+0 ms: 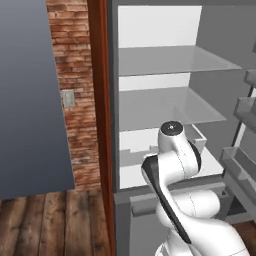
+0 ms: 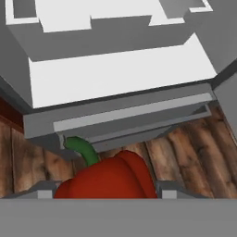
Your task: Place the cold items (orange and bell pepper) from the fridge in one tupperware on the dining counter. Place the warm items (hot dog and kebab skewer) in the stove area in another tupperware.
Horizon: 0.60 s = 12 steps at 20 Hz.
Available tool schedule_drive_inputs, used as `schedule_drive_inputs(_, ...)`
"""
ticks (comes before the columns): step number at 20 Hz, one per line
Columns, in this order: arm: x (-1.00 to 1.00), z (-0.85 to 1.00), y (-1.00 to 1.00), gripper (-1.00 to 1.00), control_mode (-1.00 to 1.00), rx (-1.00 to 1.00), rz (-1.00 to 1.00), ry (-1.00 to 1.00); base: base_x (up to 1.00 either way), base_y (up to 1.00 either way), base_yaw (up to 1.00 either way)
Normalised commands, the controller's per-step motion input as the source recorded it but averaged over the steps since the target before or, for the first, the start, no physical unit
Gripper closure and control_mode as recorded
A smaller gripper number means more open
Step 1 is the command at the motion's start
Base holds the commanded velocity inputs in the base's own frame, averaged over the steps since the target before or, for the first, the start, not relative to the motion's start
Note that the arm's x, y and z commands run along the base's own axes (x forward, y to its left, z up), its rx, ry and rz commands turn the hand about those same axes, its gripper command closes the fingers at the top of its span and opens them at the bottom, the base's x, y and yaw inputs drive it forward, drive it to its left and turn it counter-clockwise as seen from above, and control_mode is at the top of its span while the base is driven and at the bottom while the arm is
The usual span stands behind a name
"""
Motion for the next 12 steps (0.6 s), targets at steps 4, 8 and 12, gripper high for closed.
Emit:
schedule_drive_inputs(4,0.00,0.00,0.00,1.00,1.00,0.00,0.00,0.00,-0.53,0.45,-0.41)
schedule_drive_inputs(8,0.00,0.00,0.00,1.00,1.00,0.00,0.00,0.00,-0.49,0.73,-0.43)
schedule_drive_inputs(12,0.00,0.00,0.00,1.00,1.00,0.00,0.00,0.00,-0.73,0.70,-0.49)
